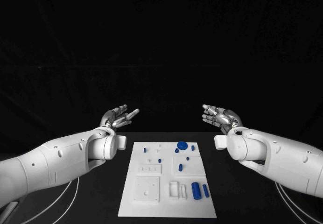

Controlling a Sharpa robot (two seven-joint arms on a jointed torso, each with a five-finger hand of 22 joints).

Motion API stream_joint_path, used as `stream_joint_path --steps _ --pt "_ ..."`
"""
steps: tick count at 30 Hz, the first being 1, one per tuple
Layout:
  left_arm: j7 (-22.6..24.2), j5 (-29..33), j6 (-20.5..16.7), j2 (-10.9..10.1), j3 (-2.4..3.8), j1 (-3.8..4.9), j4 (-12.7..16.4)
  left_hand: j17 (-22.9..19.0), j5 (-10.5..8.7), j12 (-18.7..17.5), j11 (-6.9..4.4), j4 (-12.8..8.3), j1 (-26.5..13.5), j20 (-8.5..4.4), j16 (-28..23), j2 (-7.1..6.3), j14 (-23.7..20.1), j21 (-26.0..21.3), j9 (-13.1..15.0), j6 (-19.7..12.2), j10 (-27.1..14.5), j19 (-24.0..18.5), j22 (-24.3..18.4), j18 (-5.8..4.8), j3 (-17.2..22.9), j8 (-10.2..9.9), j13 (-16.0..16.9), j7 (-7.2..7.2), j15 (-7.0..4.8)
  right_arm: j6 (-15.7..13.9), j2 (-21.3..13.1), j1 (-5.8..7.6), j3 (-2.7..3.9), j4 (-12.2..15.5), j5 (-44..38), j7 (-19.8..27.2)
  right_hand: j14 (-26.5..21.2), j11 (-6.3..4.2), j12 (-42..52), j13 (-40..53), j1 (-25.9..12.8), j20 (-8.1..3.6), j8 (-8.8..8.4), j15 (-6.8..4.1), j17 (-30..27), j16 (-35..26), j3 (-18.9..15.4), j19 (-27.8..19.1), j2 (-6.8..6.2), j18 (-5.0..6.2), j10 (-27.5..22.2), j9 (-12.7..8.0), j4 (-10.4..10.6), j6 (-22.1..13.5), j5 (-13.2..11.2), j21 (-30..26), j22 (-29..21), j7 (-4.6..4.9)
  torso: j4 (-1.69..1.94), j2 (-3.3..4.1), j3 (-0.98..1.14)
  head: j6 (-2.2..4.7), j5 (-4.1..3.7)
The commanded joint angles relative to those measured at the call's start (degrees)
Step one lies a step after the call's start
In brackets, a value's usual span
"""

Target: Assemble the parts on the task board

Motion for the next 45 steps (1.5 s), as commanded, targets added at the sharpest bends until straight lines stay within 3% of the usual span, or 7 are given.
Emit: stream_joint_path --steps 1,10,12,17,24,32,45 --pt "-5.07 1.25 8.86 1.07 -0.69 1.45 -3.07 0.12 0.26 0.39 0.28 0.68 2.28 0.33 0.31 -0.20 0.85 0.40 0.10 1.02 0.94 1.22 0.15 1.07 0.23 0.35 0.13 0.21 0.16 13.07 0.47 0.83 0.48 -2.79 -3.04 -8.18 5.64 0.54 0.44 0.23 3.48 -0.61 0.32 0.60 0.29 0.63 1.39 6.38 -0.22 0.60 3.55 0.21 -3.27 2.97 0.50 0.57 0.43 0.49 0.00 -0.01 -0.01 -0.01 0.01" --pt "-6.41 1.52 11.02 1.92 -1.51 2.78 -5.79 0.28 0.24 0.49 0.72 0.55 2.36 0.29 0.53 0.68 3.25 0.62 0.17 2.11 2.25 2.59 0.30 1.23 0.73 0.45 0.20 0.78 0.32 18.61 1.00 1.99 1.24 -6.47 -4.00 -11.99 15.91 -0.68 0.85 0.67 3.90 -2.05 0.70 -0.68 0.68 0.96 6.83 17.12 -1.97 0.44 14.77 0.60 -9.46 12.95 1.19 1.56 1.05 0.04 0.00 -0.01 -0.01 -0.01 0.01" --pt "-6.47 0.31 12.38 1.91 -1.50 2.78 -5.52 0.49 0.23 0.98 1.70 0.06 2.83 0.18 0.87 2.53 6.69 1.09 0.47 5.46 6.84 4.94 0.58 1.50 1.63 0.94 0.50 1.77 0.68 12.85 2.09 1.99 1.25 -9.37 -26.46 -10.71 19.22 -1.29 1.02 0.82 3.54 -3.04 0.84 -1.78 0.70 0.87 8.56 19.77 -2.33 0.45 18.67 0.75 -10.08 16.13 1.29 2.32 1.12 -0.17 0.49 0.33 -0.07 -0.77 0.35" --pt "-5.69 -1.84 13.23 1.20 -1.52 2.78 -4.39 1.60 0.37 1.80 2.81 -6.92 2.59 -2.04 2.71 8.60 28.95 5.44 1.14 22.13 27.95 13.65 2.12 3.33 1.27 2.52 1.29 3.23 0.82 11.99 3.54 1.98 1.25 -11.23 -38.09 -10.22 29.23 -2.90 1.12 0.89 2.97 -6.53 1.28 -5.43 1.40 2.26 12.07 28.23 -3.39 1.11 23.78 1.08 -11.64 23.09 2.98 5.64 1.84 -0.33 0.71 0.54 -0.17 -1.38 0.24" --pt "-4.80 -3.61 13.03 -1.47 -1.53 2.83 0.50 1.90 0.58 1.52 2.92 -12.53 1.23 -8.00 1.32 12.18 37.60 8.75 1.39 31.25 38.01 19.26 2.69 -1.96 -0.84 1.68 1.34 3.91 -0.18 12.58 5.42 1.97 1.25 -12.98 -53.08 -9.34 44.42 -6.00 0.84 0.78 3.15 -13.72 1.14 -11.57 11.12 18.89 11.88 47.49 -4.80 2.75 28.75 1.07 -13.64 27.79 2.51 16.39 6.36 -2.24 1.46 1.66 -0.29 -1.12 -0.37" --pt "-4.14 -3.75 12.37 -5.84 -1.50 3.20 8.90 1.78 0.65 1.71 2.94 -15.76 0.39 -8.96 1.62 13.42 37.39 9.34 1.41 31.21 38.18 19.25 1.56 -3.49 -2.11 1.74 1.43 3.88 -0.22 13.27 6.60 1.97 1.27 -12.52 -72.96 -11.29 41.04 -6.11 1.03 0.90 0.17 -14.68 1.14 -11.55 27.48 44.59 15.70 50.39 -5.33 2.81 28.99 1.11 -16.38 28.22 2.39 27.13 16.00 -2.35 2.82 3.47 -0.44 -0.41 -1.77" --pt "-3.60 -3.39 13.21 -9.82 -1.38 4.55 17.47 1.75 0.58 1.72 3.04 -16.49 0.09 -8.86 1.59 13.54 37.01 9.51 1.36 30.45 37.82 19.01 1.08 -3.47 -2.38 1.67 1.43 3.98 -0.12 14.70 8.06 1.95 1.28 -11.53 -89.23 -18.10 40.40 -5.40 1.10 0.89 1.35 -14.02 1.16 -10.80 25.72 50.50 12.85 50.72 -5.32 3.06 26.80 1.07 -16.64 26.79 -2.71 29.11 20.67 -2.02 5.13 6.56 -1.28 1.17 -3.06"
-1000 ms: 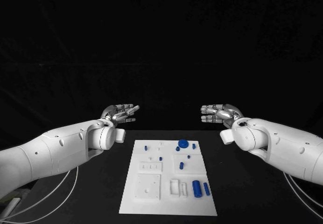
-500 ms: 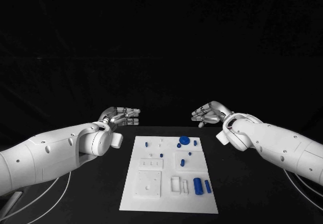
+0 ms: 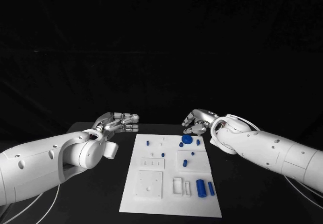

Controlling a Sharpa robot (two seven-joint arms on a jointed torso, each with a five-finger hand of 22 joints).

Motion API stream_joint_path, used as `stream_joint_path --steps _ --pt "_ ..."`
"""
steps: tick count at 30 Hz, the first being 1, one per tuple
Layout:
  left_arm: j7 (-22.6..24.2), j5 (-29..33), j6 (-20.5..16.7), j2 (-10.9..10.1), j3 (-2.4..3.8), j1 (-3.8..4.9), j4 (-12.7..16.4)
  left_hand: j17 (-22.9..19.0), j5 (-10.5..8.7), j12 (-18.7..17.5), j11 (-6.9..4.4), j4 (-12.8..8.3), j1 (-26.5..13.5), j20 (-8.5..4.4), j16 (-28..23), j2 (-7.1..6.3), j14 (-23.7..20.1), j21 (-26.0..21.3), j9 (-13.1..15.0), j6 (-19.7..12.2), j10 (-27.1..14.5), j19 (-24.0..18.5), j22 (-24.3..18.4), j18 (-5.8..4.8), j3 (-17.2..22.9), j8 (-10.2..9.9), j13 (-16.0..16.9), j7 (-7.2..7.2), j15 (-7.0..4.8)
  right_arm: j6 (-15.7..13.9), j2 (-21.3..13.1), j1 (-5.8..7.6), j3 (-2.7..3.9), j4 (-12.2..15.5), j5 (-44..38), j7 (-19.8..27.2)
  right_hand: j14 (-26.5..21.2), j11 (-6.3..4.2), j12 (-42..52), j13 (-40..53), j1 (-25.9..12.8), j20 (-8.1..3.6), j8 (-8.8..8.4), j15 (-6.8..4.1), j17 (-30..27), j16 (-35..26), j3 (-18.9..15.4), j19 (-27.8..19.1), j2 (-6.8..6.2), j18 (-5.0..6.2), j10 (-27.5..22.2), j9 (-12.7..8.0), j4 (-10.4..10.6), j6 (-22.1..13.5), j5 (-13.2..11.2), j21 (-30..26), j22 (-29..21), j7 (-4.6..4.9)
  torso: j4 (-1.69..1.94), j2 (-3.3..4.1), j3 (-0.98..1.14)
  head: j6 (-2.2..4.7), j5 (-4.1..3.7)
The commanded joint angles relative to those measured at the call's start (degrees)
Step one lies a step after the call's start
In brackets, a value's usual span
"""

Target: Assemble the parts on the task board

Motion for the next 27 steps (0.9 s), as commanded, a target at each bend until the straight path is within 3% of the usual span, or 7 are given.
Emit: stream_joint_path --steps 1,7,13,17,27 --pt "1.30 -0.23 1.22 -0.28 0.12 0.41 1.49 -0.04 0.24 -0.14 0.13 -0.34 -0.14 -0.22 0.01 0.27 -0.20 0.36 0.02 -0.44 -0.24 -0.34 -0.05 -1.09 -0.06 -0.25 0.06 -0.03 0.01 1.32 0.27 -0.02 0.03 0.40 -8.90 -4.38 -0.28 0.06 0.17 0.04 0.80 0.03 0.20 0.34 -0.51 0.71 -0.47 0.61 0.12 0.64 -0.52 0.03 0.44 -0.40 -0.71 -0.38 0.28 0.01 0.87 1.33 -0.47 0.57 -0.43" --pt "1.44 -0.19 1.32 -0.57 0.31 0.74 3.29 -0.04 0.25 -0.14 0.15 -0.56 -0.35 -0.22 0.01 0.37 -0.19 0.46 0.02 -0.51 -0.27 -0.36 -0.15 -1.06 -0.14 -0.25 0.06 -0.04 0.00 2.21 1.54 -0.08 -0.52 -0.52 -12.25 -6.68 -0.55 0.21 0.17 0.03 1.99 0.25 0.18 0.56 -1.81 1.58 -1.16 1.05 -0.38 0.60 -1.65 0.01 0.90 -0.85 -1.22 -1.60 0.94 -0.34 1.39 2.49 -1.02 0.75 -0.98" --pt "1.35 -0.18 1.43 -0.54 0.43 0.82 4.08 -0.05 0.26 -0.14 0.18 -0.96 -0.63 -0.20 0.00 0.43 -0.21 0.60 0.02 -0.51 -0.26 -0.38 -0.24 -1.06 -0.24 -0.24 0.06 0.02 0.04 2.90 2.10 -0.21 -1.03 -1.37 -13.86 -7.55 -0.64 0.30 0.15 0.02 2.55 0.27 0.17 0.63 -2.33 1.96 -1.45 1.35 -0.67 0.36 -2.10 0.01 1.39 -0.94 -1.36 -2.23 1.45 -0.29 1.67 3.11 -1.14 1.06 -1.53" --pt "1.31 -0.18 1.55 -0.46 0.51 0.88 4.36 -0.05 0.26 -0.15 0.18 -1.04 -0.73 -0.19 0.01 0.43 -0.22 0.64 0.01 -0.70 -0.33 -0.40 -0.25 -1.04 -0.28 -0.26 0.06 0.00 0.04 3.63 2.41 -0.41 -1.28 -1.89 -14.46 -7.68 -0.60 0.35 0.14 0.02 2.75 0.31 0.16 0.68 -2.39 2.05 -1.48 1.43 -0.84 0.34 -2.30 0.00 1.32 -1.18 -1.40 -2.32 1.57 -0.32 1.80 3.67 -1.34 1.14 -1.76" --pt "1.21 -0.18 1.65 -0.50 0.62 0.96 4.54 -0.05 0.26 -0.14 0.30 -1.26 -0.91 -0.16 0.01 0.29 -0.28 0.70 -0.01 -1.11 -0.52 -0.45 -0.27 -1.02 -0.38 -0.28 0.06 0.21 0.12 4.42 3.06 -1.17 -1.48 -3.54 -14.79 -7.72 -0.68 0.37 0.15 0.02 2.87 0.37 0.18 0.73 -2.70 2.31 -1.46 1.73 -0.81 0.32 -2.36 0.01 1.50 -1.34 -1.33 -3.04 1.95 -0.40 2.04 4.81 -1.59 1.33 -2.44"
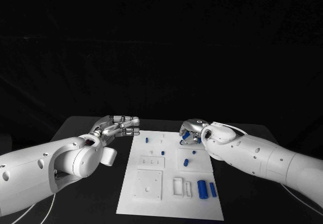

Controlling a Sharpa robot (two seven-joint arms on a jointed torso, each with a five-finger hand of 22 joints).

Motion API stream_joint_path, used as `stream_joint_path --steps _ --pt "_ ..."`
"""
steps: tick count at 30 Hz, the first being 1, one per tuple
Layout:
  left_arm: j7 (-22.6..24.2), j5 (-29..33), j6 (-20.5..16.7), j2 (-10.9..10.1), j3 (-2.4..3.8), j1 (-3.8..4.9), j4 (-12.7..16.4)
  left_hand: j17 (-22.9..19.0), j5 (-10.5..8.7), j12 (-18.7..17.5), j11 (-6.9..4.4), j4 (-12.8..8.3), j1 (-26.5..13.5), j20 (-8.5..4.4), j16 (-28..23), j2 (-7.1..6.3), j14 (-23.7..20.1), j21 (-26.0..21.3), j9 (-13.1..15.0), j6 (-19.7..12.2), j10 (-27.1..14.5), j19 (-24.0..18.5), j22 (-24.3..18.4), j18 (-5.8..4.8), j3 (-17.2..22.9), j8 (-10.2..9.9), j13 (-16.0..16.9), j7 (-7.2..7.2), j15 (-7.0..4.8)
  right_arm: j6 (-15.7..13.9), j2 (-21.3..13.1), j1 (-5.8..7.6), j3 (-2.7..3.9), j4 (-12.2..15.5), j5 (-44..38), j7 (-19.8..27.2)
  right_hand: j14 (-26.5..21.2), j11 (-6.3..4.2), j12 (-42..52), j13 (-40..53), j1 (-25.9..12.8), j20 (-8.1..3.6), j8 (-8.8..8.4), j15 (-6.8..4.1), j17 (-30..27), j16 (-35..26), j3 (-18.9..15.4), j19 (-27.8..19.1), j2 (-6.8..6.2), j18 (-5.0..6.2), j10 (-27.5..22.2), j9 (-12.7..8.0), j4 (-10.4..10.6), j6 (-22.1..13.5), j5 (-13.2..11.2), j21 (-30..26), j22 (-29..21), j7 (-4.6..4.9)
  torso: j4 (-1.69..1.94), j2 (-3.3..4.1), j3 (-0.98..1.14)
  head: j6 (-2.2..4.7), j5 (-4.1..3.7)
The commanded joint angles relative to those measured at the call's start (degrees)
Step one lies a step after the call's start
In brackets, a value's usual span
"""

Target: Assemble the parts on the task board

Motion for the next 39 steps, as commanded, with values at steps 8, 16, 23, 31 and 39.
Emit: stream_joint_path --steps 8,16,23,31,39 --pt "0.85 -0.94 1.22 -0.02 0.19 0.20 0.46 -0.05 0.26 -0.14 0.10 -0.63 -0.71 0.10 0.01 -0.01 -0.30 0.44 0.00 -0.59 -0.40 -0.33 -0.12 -0.69 0.04 -0.27 0.07 0.11 0.16 1.58 0.44 -0.54 -0.06 -1.25 -2.09 -0.81 -0.24 -0.05 0.18 0.03 0.23 0.11 0.18 0.16 -0.24 0.57 0.71 1.48 0.22 0.28 -0.03 0.02 0.05 0.00 -0.25 -0.91 0.47 0.20 0.31 1.21 -0.25 0.38 -0.85" --pt "0.96 -1.56 1.45 0.09 0.22 0.23 0.34 -0.06 0.27 -0.14 0.13 -0.74 -0.66 0.11 0.01 0.04 -0.34 0.48 0.00 -0.68 -0.42 -0.34 -0.12 -0.67 0.09 -0.28 0.07 0.13 0.18 1.17 0.68 -0.70 -0.06 -1.56 -2.52 -0.73 -0.36 -0.07 0.17 0.02 -0.65 0.01 0.17 0.11 -0.34 0.96 5.00 1.72 -0.05 0.35 0.20 0.01 -1.08 0.32 -1.07 -1.66 1.91 0.26 0.38 1.66 -0.45 0.82 -0.68" --pt "0.97 -1.47 1.61 0.28 0.22 0.23 0.11 -0.06 0.27 -0.14 0.13 -0.74 -0.66 0.11 0.01 0.04 -0.34 0.48 0.00 -0.68 -0.42 -0.34 -0.12 -0.67 0.09 -0.28 0.07 0.13 0.18 0.70 0.82 -0.78 -0.06 -1.63 -2.66 -0.71 -0.39 -0.10 0.18 0.03 -1.03 -0.01 0.21 0.08 -0.40 0.99 6.87 1.71 -0.16 0.37 0.44 0.03 -1.19 0.50 -1.50 -2.00 2.90 0.26 0.38 1.97 -0.60 0.97 -0.70" --pt "0.91 -1.43 1.68 0.40 0.21 0.23 -0.10 -0.06 0.27 -0.14 0.13 -0.74 -0.66 0.11 0.01 0.04 -0.34 0.48 0.00 -0.68 -0.42 -0.34 -0.12 -0.67 0.09 -0.28 0.07 0.13 0.18 0.68 0.87 -0.80 -0.06 -1.56 -2.87 -0.84 -0.38 -0.32 0.17 0.03 -1.52 -0.15 0.20 -0.07 -0.40 1.10 10.38 1.65 -0.18 0.29 1.57 0.03 -1.31 1.18 -2.94 -2.19 3.96 0.23 0.44 2.25 -0.68 1.05 -0.72" --pt "0.77 -1.41 1.78 0.55 0.21 0.22 -0.38 -0.06 0.27 -0.14 0.13 -0.74 -0.66 0.11 0.01 0.04 -0.34 0.48 0.00 -0.68 -0.42 -0.34 -0.12 -0.67 0.09 -0.28 0.07 0.13 0.18 -0.30 0.76 -0.80 -0.06 -1.30 -3.92 -1.52 -0.44 -1.35 0.12 0.06 -1.61 -0.94 0.26 -0.89 -0.38 1.18 19.71 0.95 -0.18 -0.11 5.93 0.17 -0.79 4.18 -6.90 -1.42 6.00 -0.20 0.37 2.51 -0.81 1.10 -0.81"
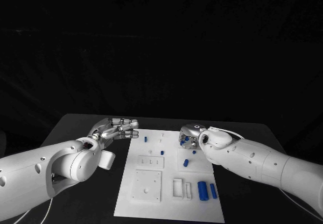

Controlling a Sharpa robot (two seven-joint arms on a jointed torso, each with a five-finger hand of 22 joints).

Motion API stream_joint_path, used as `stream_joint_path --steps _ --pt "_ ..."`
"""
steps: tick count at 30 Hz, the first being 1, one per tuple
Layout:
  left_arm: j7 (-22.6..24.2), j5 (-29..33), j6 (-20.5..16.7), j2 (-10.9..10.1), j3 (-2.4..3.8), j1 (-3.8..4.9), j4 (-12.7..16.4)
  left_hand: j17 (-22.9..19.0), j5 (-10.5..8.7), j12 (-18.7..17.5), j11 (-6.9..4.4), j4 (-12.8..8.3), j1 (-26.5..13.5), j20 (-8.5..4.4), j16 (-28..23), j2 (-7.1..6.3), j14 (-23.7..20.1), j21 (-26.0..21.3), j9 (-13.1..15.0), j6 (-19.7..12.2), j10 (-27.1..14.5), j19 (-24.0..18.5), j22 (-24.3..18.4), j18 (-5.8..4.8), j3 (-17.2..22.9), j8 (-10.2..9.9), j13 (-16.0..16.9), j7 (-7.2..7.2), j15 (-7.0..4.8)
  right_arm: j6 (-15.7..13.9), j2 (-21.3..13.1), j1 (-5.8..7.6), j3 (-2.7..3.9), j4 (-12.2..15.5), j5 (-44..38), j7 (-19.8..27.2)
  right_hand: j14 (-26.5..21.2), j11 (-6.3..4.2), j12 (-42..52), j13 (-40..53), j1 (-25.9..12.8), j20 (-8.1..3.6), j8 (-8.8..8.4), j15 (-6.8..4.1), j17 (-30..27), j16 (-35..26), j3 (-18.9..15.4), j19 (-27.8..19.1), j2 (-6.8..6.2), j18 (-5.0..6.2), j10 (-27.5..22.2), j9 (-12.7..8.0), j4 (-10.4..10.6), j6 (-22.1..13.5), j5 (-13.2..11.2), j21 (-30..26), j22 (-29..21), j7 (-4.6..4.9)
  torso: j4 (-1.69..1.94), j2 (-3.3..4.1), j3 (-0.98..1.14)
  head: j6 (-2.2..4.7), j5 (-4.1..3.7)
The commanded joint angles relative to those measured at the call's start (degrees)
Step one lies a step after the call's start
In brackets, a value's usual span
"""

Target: Assemble the parts on the task board

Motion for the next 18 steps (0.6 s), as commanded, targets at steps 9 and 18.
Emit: stream_joint_path --steps 9,18 --pt "0.47 -0.24 1.09 0.32 0.05 0.09 -0.35 -0.06 0.24 -0.14 0.14 -0.61 -0.77 0.12 0.01 0.13 -0.36 0.31 0.00 -0.69 -0.52 -0.44 -0.08 -0.64 -0.02 -0.29 0.08 -0.10 0.19 -4.73 -0.02 -0.04 -0.02 0.42 -3.26 -1.62 0.11 -1.44 0.23 0.20 1.86 -1.30 0.44 -1.12 0.02 0.11 6.87 -0.69 0.54 0.04 5.45 0.37 0.31 3.93 -2.59 2.04 3.29 -1.06 0.06 0.29 -0.16 0.15 -0.15" --pt "0.33 -0.16 1.17 0.34 0.05 0.09 -0.44 -0.06 0.24 -0.14 0.14 -0.62 -0.78 0.12 0.01 0.13 -0.36 0.32 0.00 -0.69 -0.53 -0.45 -0.08 -0.64 -0.03 -0.29 0.08 -0.10 0.19 -10.40 0.32 -0.03 0.00 1.47 -4.00 -2.27 0.23 -1.92 0.22 0.19 2.51 -1.81 0.30 -1.50 0.33 0.30 7.52 -0.98 0.03 -0.51 6.99 0.33 1.23 5.46 -3.75 2.39 5.50 -1.47 0.15 0.39 -0.28 0.52 0.14"
